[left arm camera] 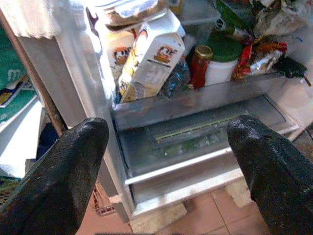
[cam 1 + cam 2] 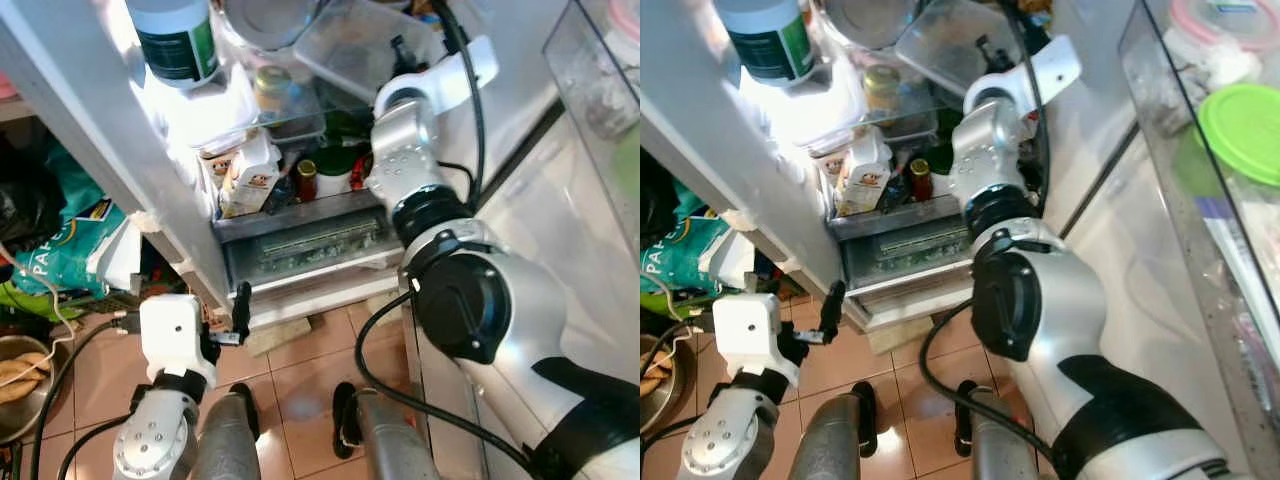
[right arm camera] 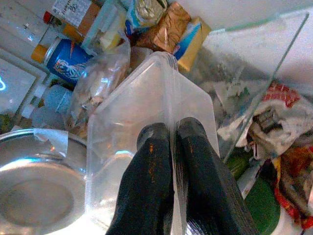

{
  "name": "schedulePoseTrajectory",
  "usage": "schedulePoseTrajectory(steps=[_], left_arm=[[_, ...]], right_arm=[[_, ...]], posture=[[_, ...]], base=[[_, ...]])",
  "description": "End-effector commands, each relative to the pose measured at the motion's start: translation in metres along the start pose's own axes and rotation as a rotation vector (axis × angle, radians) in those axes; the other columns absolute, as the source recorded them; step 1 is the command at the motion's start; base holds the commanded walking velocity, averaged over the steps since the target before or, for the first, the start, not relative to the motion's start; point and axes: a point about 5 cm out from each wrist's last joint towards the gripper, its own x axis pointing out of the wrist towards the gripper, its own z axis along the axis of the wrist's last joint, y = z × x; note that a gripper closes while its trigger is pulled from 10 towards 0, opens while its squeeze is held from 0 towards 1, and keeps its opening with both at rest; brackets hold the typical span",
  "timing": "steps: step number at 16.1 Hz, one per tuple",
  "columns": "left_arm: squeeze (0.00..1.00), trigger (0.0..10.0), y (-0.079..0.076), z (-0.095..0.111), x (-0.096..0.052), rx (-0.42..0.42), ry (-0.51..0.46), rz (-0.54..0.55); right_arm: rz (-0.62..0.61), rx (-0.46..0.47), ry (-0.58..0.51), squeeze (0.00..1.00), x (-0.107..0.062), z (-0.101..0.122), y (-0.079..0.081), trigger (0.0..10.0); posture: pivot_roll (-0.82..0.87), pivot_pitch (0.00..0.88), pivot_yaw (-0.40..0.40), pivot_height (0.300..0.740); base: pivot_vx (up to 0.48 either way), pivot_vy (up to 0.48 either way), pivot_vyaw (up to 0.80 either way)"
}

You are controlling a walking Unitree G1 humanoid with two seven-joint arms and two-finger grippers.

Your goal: Restocking fridge

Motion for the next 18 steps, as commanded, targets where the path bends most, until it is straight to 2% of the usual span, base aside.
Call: schedulePoseTrajectory(steps=[1,2,4,5,7,8,10,13,15,18], left_arm=[[0.00,10.0,0.001,0.000,-0.004,0.001,0.013,0.005],[0.00,10.0,0.001,0.000,-0.004,0.005,0.013,0.000],[0.00,10.0,0.003,0.001,0.001,0.009,0.009,0.000],[0.00,10.0,0.004,0.000,0.004,0.012,0.007,-0.004],[0.00,10.0,0.006,-0.001,0.009,0.016,0.005,-0.008],[0.00,10.0,0.008,-0.001,0.016,0.026,-0.003,-0.010],[0.00,10.0,0.008,0.003,0.025,0.019,-0.041,-0.036],[0.00,10.0,0.008,0.003,0.042,0.036,-0.064,-0.051],[0.00,10.0,0.011,0.002,0.054,0.037,-0.081,-0.038],[0.00,10.0,0.010,0.002,0.062,0.033,-0.106,-0.033]], right_arm=[[0.082,0.009,0.038,0.00,-0.004,-0.008,0.020,10.0],[0.099,0.004,0.033,0.00,-0.004,-0.007,0.018,10.0],[0.135,-0.077,0.009,0.00,-0.001,-0.002,0.006,10.0],[0.159,-0.145,0.001,0.00,0.000,0.000,-0.007,10.0],[0.167,-0.204,-0.008,0.00,0.001,0.003,-0.026,10.0],[0.162,-0.253,-0.019,0.00,0.001,0.007,-0.040,10.0],[0.173,-0.331,-0.065,0.00,0.000,0.017,-0.055,10.0],[0.208,-0.407,-0.119,0.00,-0.007,0.028,-0.071,10.0],[0.266,-0.493,-0.127,0.00,-0.014,0.031,-0.079,10.0],[0.288,-0.573,-0.122,0.00,-0.026,0.036,-0.094,10.0]], posture=[[0.29,0.333,-0.011,0.740],[0.29,0.330,-0.011,0.740],[0.28,0.313,-0.008,0.740],[0.27,0.299,-0.007,0.740],[0.25,0.275,-0.005,0.740],[0.23,0.256,0.000,0.740],[0.22,0.222,0.014,0.740],[0.18,0.166,0.018,0.740],[0.16,0.108,0.007,0.740],[0.13,0.060,0.001,0.740]], base=[[0.000,0.000,0.00],[0.000,0.000,0.00],[0.000,0.000,0.00],[0.000,0.000,0.00],[0.000,0.000,0.00],[0.000,0.000,0.00],[0.000,0.000,0.00],[0.000,0.000,0.00],[0.000,0.000,0.00],[0.000,0.000,0.00]])
